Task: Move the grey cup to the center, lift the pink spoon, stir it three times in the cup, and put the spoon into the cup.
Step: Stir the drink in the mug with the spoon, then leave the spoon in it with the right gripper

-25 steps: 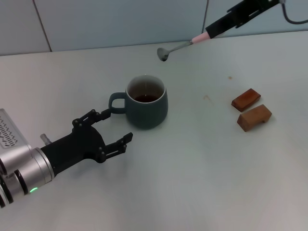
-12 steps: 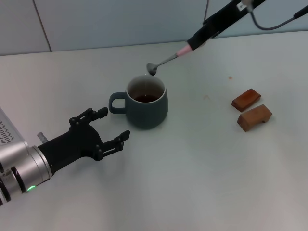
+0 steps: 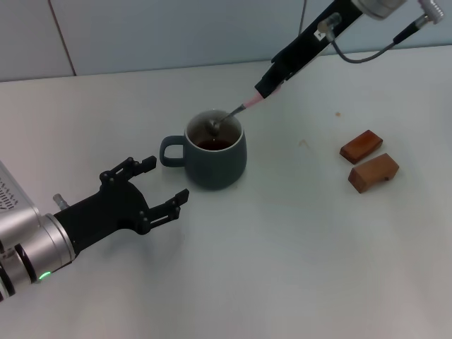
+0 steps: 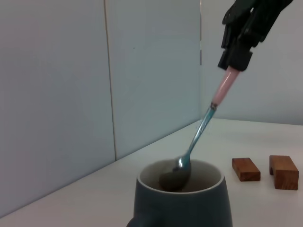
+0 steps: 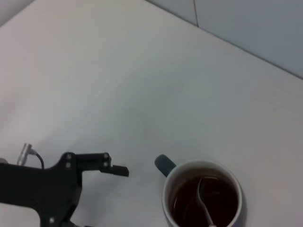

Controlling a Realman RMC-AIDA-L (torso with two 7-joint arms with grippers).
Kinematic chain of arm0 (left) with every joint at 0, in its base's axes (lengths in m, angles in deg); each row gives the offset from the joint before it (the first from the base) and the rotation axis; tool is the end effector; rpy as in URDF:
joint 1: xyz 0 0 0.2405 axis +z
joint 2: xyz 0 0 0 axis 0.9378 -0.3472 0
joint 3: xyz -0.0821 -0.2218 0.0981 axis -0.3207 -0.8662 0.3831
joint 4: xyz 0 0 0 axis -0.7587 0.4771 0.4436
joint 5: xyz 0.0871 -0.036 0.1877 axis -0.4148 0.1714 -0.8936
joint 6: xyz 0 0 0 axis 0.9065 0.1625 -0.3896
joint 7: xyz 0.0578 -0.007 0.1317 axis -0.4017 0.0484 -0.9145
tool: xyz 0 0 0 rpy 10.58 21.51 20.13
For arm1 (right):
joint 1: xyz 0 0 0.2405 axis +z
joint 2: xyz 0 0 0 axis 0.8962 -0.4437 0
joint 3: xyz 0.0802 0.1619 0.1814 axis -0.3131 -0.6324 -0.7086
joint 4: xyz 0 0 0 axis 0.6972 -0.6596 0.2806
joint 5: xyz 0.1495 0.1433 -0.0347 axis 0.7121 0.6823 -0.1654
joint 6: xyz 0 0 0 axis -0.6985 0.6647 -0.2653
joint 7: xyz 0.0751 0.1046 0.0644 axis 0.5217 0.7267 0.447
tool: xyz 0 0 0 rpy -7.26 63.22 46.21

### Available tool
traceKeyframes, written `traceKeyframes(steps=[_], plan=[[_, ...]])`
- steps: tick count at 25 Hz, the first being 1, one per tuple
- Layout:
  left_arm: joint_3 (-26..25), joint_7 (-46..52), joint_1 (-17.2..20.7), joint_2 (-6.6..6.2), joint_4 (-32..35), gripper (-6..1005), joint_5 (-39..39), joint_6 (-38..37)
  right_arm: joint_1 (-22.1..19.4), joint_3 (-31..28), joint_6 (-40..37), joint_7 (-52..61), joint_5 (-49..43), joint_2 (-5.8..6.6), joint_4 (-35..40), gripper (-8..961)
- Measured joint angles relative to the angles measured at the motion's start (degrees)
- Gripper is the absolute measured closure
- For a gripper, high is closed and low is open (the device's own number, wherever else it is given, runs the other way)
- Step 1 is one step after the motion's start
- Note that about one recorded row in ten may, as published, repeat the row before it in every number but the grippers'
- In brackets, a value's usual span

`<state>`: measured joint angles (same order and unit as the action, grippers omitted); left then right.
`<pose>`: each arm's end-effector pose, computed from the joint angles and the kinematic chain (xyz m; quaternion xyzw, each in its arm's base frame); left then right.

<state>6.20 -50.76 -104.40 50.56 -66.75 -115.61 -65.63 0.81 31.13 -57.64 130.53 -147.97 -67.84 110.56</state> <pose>-0.2844 0.3175 -0.0731 -0.9154 -0.1188 -0.2586 0.2846 0.0813 0.4361 0.0456 -0.9266 0.3420 -0.0898 0.1276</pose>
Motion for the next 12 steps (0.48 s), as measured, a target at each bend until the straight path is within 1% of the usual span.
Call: traceKeyframes(steps=[1,3,6,8,12], plan=[[0.00,0.00,0.00,0.00,0.00,152,0.00,0.00,0.00,0.00,0.00,0.00,0.00,0.00,0.00,833],[0.01,0.00,-0.10,0.00,0.00,152,0.00,-0.01,1.24,0.21,1.93,-0.90,-1.40,-0.04,-3.35,832],[0.01,0.01,-0.18,0.02,0.00,152,0.00,-0.02,1.87,0.60,3.18,-1.49,-1.70,-0.04,-5.21,832],[0.03,0.01,-0.34,0.08,0.00,152,0.00,-0.04,2.52,2.00,5.07,-1.92,-1.81,-0.16,-6.81,832],[0.07,0.01,-0.42,0.14,0.00,152,0.00,-0.04,3.32,2.57,5.85,-1.92,-1.99,-0.16,-7.99,831]])
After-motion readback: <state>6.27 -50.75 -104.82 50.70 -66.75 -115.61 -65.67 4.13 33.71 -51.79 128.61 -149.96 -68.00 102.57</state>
